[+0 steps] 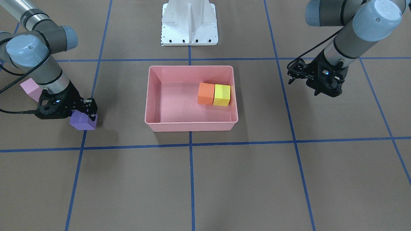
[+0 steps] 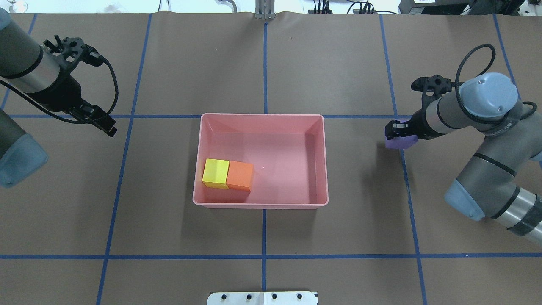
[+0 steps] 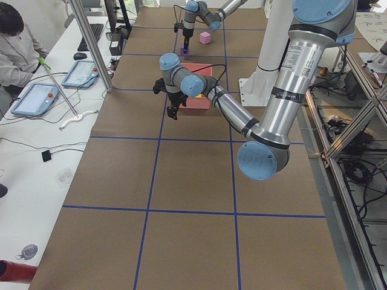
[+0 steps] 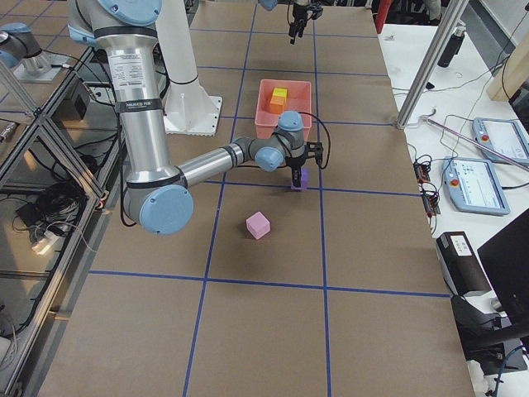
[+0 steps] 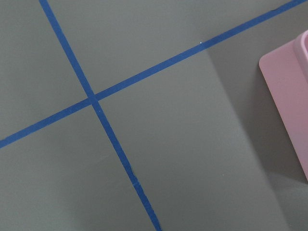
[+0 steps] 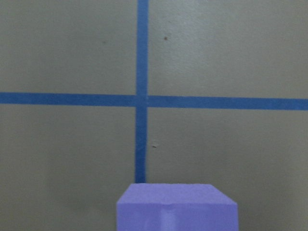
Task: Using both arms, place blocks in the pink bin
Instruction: 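Carry the purple cube into the pink bin and release it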
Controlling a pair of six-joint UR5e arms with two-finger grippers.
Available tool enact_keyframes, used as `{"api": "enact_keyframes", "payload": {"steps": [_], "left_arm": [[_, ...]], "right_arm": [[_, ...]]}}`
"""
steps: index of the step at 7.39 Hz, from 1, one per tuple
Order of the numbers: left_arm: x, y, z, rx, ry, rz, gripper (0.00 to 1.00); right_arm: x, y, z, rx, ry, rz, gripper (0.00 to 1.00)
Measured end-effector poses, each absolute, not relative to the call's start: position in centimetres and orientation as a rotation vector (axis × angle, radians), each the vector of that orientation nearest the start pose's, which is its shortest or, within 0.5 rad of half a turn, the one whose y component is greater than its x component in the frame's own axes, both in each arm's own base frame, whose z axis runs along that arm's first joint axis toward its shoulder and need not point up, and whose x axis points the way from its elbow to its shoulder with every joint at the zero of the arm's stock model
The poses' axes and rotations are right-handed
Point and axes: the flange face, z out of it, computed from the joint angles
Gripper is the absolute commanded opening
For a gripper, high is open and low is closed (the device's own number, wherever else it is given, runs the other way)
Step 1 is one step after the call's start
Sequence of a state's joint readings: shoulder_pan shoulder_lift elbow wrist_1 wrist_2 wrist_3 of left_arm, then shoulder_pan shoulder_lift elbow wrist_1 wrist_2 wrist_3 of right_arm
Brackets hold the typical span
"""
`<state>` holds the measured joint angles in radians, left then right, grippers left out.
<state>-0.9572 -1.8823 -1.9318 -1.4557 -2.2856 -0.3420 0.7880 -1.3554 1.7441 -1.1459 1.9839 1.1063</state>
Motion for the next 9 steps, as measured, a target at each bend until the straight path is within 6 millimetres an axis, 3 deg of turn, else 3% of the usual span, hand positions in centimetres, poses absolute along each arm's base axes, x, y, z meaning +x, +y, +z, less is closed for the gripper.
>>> {"api": "enact_keyframes", "payload": {"steps": [1, 2, 3, 4, 6, 7, 9], "left_arm": [[26.8, -49.9, 33.5, 0.154, 0.869, 0.456, 1.0], [26.8, -49.9, 33.6, 0.154, 0.867, 0.458, 1.0], [26.9, -50.0, 33.7, 0.153, 0.866, 0.458, 1.0], [26.9, -50.0, 33.8, 0.151, 0.865, 0.458, 1.0], [27.1, -50.1, 34.1, 0.144, 0.863, 0.456, 1.0], [27.2, -50.1, 34.1, 0.143, 0.863, 0.455, 1.0], [27.2, -50.0, 34.0, 0.144, 0.864, 0.452, 1.0]], "right_arm": [[-35.7, -48.6, 37.3, 0.136, -0.961, 0.184, 0.0], [-36.4, -48.8, 32.6, 0.113, -1.043, 0.236, 0.45], [-37.6, -48.6, 27.9, 0.086, -1.118, 0.286, 0.99], [-39.3, -47.8, 24.0, 0.065, -1.178, 0.317, 1.0], [-41.8, -45.3, 19.8, 0.06, -1.239, 0.367, 1.0], [-42.4, -44.7, 19.7, 0.052, -1.225, 0.383, 1.0], [-42.2, -44.7, 21.5, 0.023, -1.059, 0.403, 1.0]]}}
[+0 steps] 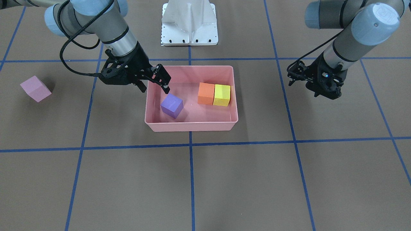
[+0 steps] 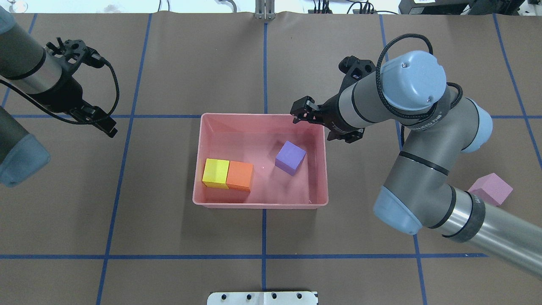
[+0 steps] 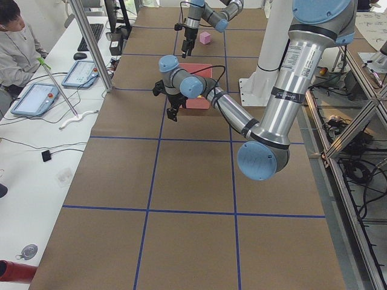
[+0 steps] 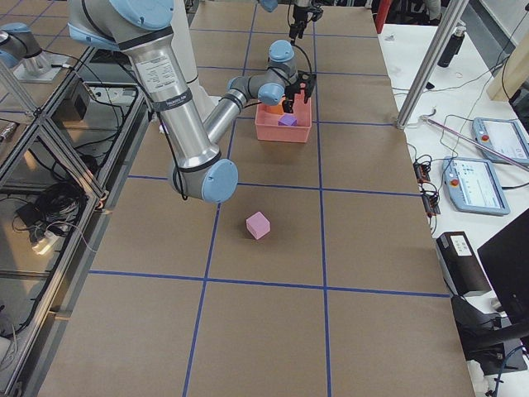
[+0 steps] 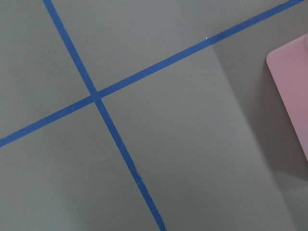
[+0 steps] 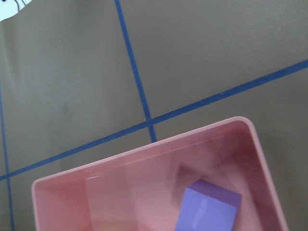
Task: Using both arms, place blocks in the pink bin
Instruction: 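Carry the purple cube into the pink bin and release it, then move the right gripper down to the light pink cube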
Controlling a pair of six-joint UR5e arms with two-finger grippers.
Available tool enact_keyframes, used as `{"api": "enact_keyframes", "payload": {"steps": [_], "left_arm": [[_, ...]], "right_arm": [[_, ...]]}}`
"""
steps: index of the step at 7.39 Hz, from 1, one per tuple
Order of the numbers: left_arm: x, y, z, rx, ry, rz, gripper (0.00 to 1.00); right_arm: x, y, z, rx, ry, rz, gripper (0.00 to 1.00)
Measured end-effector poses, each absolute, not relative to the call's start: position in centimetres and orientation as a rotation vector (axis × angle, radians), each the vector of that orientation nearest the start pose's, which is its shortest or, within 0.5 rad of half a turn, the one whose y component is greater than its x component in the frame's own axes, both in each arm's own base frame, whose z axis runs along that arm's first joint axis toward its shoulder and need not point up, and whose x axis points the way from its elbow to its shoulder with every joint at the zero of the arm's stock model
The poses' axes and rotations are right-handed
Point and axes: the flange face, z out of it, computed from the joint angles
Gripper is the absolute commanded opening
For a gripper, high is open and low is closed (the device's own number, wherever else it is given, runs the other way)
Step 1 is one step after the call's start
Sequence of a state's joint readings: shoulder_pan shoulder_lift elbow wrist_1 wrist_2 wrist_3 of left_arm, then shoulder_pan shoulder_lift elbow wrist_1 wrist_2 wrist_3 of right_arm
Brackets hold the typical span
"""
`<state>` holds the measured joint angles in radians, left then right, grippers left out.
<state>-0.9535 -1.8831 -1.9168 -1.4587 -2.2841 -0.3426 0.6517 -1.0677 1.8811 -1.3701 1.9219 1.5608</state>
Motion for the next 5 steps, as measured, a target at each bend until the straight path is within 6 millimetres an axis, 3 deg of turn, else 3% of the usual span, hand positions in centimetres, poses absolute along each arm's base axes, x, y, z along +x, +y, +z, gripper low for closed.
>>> {"api": "enact_keyframes", "payload": {"steps": [2, 5], "left_arm": [[27.2, -50.0, 33.9, 0.143, 0.865, 0.451, 1.0], [27.3, -50.1, 34.2, 0.138, 0.862, 0.45, 1.0]], "right_arm": [[-39.0, -44.4, 25.2, 0.062, -0.895, 0.318, 1.0], [-31.5, -43.0, 33.7, 0.139, -0.745, 0.119, 1.0]]}}
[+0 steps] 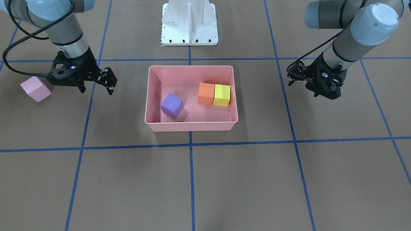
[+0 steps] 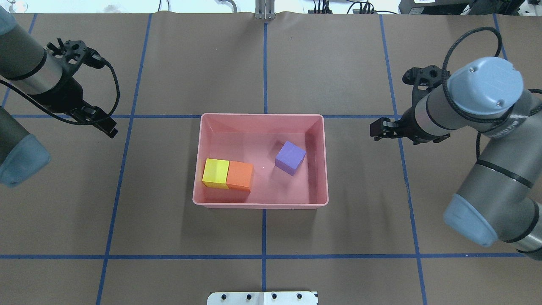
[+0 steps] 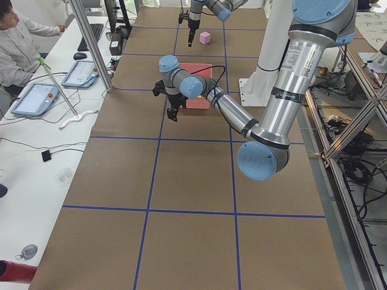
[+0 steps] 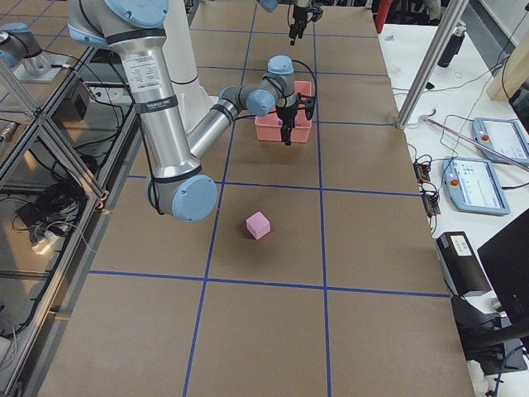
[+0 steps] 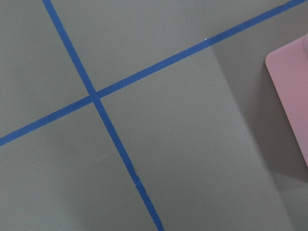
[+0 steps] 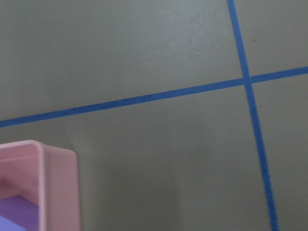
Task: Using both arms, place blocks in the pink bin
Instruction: 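Move the right gripper down to the light pink cube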
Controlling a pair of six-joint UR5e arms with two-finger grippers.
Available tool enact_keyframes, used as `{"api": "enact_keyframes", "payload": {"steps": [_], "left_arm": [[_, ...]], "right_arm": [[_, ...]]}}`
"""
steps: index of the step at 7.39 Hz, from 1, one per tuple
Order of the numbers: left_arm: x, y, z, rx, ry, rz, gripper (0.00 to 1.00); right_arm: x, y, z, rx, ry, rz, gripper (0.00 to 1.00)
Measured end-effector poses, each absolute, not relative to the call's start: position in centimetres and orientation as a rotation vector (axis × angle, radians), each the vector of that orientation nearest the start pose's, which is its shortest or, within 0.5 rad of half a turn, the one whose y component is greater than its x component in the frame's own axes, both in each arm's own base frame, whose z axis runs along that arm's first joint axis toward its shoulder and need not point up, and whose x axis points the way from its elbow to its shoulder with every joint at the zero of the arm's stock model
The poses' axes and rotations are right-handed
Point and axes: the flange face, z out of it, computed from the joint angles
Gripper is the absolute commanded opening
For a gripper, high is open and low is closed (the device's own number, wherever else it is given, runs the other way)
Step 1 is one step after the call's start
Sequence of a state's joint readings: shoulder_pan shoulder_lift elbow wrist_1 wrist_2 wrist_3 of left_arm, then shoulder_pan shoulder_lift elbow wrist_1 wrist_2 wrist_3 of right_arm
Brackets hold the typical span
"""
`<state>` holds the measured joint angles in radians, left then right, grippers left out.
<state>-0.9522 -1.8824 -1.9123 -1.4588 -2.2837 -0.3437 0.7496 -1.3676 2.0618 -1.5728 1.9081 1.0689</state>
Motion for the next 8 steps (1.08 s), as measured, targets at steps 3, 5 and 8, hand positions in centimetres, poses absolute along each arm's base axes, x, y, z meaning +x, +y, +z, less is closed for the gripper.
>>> {"api": "enact_keyframes", "payload": {"steps": [3, 5, 8], "left_arm": [[27.3, -50.2, 34.4, 0.136, 0.858, 0.449, 1.0], [27.4, -50.2, 34.5, 0.134, 0.857, 0.45, 1.0], [27.4, -50.2, 34.5, 0.134, 0.858, 0.449, 1.0]], "right_arm": [[-24.6, -41.1, 41.4, 0.216, -0.654, -0.149, 1.0], [-21.1, -39.7, 47.3, 0.241, -0.676, -0.287, 1.0], [-18.6, -37.1, 55.7, 0.29, -0.751, -0.403, 1.0]]}}
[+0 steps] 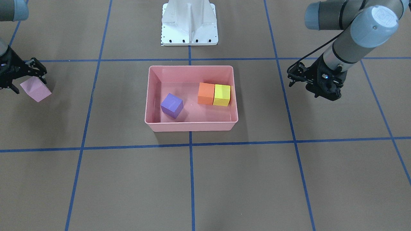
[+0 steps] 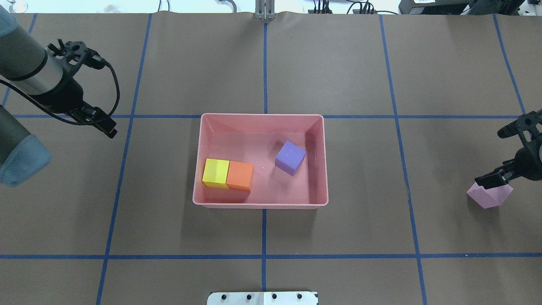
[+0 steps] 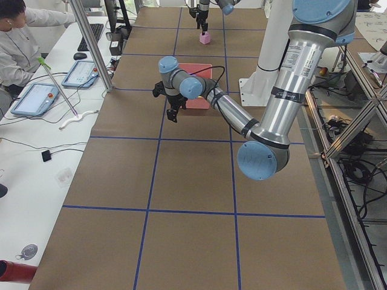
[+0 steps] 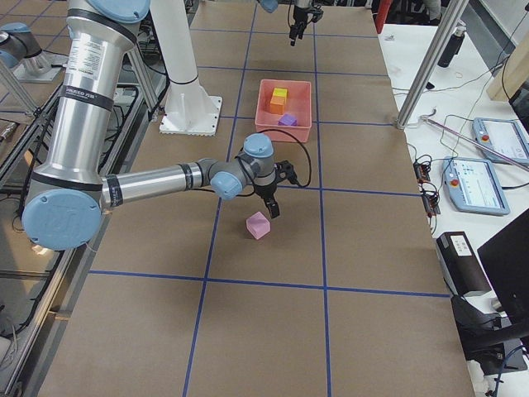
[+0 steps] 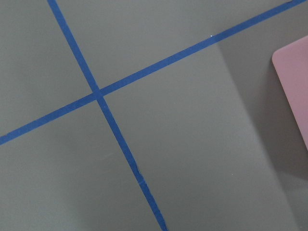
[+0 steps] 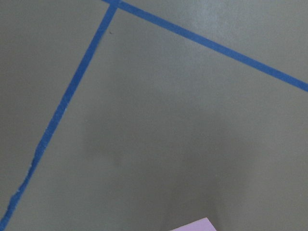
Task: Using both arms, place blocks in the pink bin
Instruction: 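Move the right gripper down to the light pink cube, then close the right gripper on the light pink cube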
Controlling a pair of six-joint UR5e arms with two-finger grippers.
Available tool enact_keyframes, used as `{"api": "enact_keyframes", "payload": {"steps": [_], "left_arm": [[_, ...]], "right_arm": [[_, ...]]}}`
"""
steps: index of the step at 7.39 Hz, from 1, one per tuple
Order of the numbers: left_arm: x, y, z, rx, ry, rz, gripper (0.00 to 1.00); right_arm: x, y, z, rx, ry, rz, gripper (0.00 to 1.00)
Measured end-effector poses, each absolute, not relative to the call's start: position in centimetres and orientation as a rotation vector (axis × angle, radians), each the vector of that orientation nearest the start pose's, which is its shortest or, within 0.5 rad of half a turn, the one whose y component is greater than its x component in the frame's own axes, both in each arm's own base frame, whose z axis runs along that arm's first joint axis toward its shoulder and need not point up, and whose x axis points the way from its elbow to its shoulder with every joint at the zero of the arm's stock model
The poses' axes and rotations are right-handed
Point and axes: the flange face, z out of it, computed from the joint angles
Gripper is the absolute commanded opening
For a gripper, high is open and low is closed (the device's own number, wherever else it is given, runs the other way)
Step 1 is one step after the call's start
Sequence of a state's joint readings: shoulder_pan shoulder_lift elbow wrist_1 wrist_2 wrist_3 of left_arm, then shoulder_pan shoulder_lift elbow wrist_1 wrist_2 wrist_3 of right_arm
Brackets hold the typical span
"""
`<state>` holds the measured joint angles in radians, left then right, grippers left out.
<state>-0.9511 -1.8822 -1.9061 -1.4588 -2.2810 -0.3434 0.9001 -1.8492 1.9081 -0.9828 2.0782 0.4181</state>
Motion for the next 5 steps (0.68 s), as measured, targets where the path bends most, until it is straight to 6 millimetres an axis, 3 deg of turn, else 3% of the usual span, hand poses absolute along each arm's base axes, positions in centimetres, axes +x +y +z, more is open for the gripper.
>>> {"api": "enact_keyframes", "payload": {"steps": [3, 5], "left_arm": [[27.4, -50.2, 34.5, 0.134, 0.858, 0.448, 1.0], [27.4, -50.2, 34.5, 0.134, 0.858, 0.449, 1.0]], "right_arm": [[-17.9, -35.9, 59.3, 0.292, -0.734, -0.505, 1.0], [-18.1, -35.8, 59.9, 0.284, -0.736, -0.528, 1.0]]}}
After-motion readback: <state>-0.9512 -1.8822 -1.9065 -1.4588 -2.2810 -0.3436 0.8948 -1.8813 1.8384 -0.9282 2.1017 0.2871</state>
